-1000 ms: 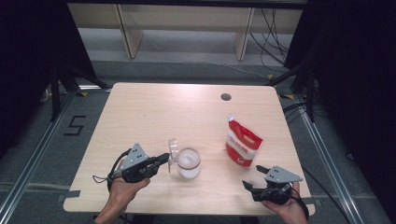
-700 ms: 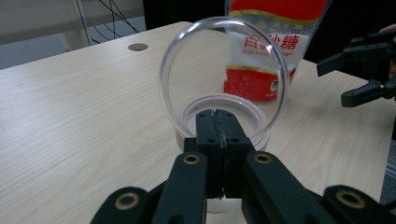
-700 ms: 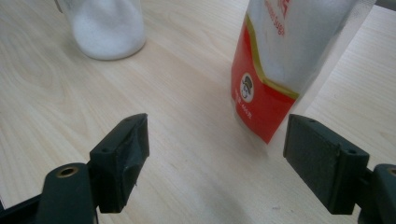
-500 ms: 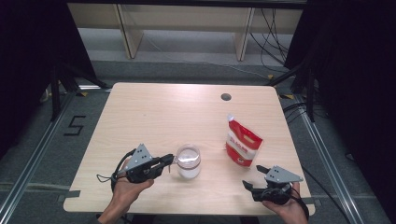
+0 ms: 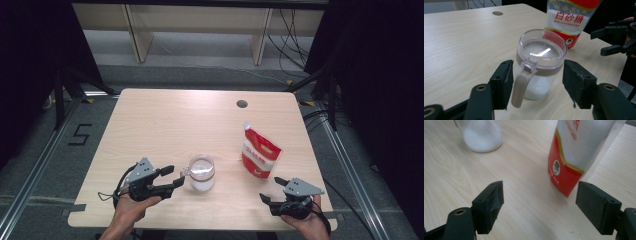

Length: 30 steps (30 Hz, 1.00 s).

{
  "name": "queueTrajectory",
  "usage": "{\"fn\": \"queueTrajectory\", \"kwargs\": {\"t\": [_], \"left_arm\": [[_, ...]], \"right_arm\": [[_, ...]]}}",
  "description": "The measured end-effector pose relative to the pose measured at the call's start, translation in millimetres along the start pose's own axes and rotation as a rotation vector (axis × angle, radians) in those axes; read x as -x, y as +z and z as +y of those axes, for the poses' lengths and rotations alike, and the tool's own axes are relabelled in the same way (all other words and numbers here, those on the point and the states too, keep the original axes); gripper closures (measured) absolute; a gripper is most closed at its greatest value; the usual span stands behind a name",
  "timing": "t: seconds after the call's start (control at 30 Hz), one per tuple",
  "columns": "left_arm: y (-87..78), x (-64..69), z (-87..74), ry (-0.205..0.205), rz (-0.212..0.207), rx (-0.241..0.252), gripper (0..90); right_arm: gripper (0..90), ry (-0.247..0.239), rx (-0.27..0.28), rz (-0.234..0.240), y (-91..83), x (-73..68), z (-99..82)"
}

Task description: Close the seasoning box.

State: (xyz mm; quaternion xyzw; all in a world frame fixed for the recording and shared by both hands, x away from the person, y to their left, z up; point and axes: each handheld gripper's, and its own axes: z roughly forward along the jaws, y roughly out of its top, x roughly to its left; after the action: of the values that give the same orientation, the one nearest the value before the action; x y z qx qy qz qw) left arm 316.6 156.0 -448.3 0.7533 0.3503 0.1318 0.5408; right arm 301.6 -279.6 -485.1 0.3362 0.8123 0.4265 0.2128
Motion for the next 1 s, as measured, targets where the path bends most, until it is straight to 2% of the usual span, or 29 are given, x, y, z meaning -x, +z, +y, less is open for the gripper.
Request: {"fn": "queueTrajectory", "kwargs": {"t": [0.03, 0.13, 0.17, 0.23, 0.3, 0.37, 0.63, 0.73, 0.77, 0.83, 0.87, 0.9, 0.93, 0.97, 1.0], "left_arm": [[-1.5, 1.2, -2.2, -0.016, 0.011, -0.009, 38.9], [-5.5, 1.8, -8.4, -0.053, 0.006, -0.03, 33.0], [-6.3, 1.6, -9.7, -0.047, -0.001, -0.035, 32.1], [-8.0, 2.4, -14.7, -0.06, 0.0, -0.048, 31.0], [-9.6, 1.8, -17.6, -0.045, 0.0, -0.062, 29.4], [-11.0, 2.0, -22.7, -0.072, 0.009, -0.073, 28.6], [-16.2, -4.5, -39.4, -0.08, 0.043, -0.119, 26.4], [-18.6, -6.6, -45.9, -0.072, 0.055, -0.138, 25.5], [-18.6, -7.1, -47.9, -0.085, 0.052, -0.136, 25.2], [-21.3, -9.7, -52.3, -0.08, 0.071, -0.151, 25.2], [-21.6, -11.7, -54.1, -0.077, 0.071, -0.152, 25.2], [-22.7, -12.2, -55.0, -0.077, 0.083, -0.16, 25.2], [-23.3, -13.8, -57.5, -0.093, 0.079, -0.154, 25.1], [-25.0, -14.5, -58.4, -0.088, 0.083, -0.159, 24.8], [-24.8, -13.6, -59.4, -0.102, 0.09, -0.153, 24.5]], "right_arm": [[23.2, 0.0, 0.001, 0.0, 0.2, 0.1, 0.0], [23.1, -0.003, 0.001, -0.001, 0.6, 0.2, 0.3], [23.1, -0.002, 0.0, 0.003, 0.6, -0.1, 0.5], [23.1, -0.016, 0.004, -0.003, 1.2, 0.3, 0.9], [23.1, -0.016, 0.004, 0.0, 1.5, -0.3, 1.0], [23.0, -0.006, -0.003, 0.006, 1.1, -0.7, 1.1], [22.2, -0.002, 0.01, 0.0, 0.0, -0.6, 1.2], [21.9, 0.018, 0.004, 0.003, -1.1, -1.0, 1.6], [21.6, 0.02, -0.001, 0.0, -1.4, -1.0, 1.2], [21.4, 0.077, -0.015, -0.003, -4.3, -5.4, -0.3], [21.4, 0.048, 0.002, -0.009, -5.0, -3.2, -1.0], [21.4, 0.066, -0.006, -0.005, -6.5, -5.1, -2.0], [21.4, 0.045, 0.004, 0.004, -5.5, -3.4, -2.5], [21.4, 0.037, 0.005, 0.002, -6.8, -3.2, -3.7], [21.4, 0.068, -0.012, -0.008, -8.4, -5.1, -4.8]]}}
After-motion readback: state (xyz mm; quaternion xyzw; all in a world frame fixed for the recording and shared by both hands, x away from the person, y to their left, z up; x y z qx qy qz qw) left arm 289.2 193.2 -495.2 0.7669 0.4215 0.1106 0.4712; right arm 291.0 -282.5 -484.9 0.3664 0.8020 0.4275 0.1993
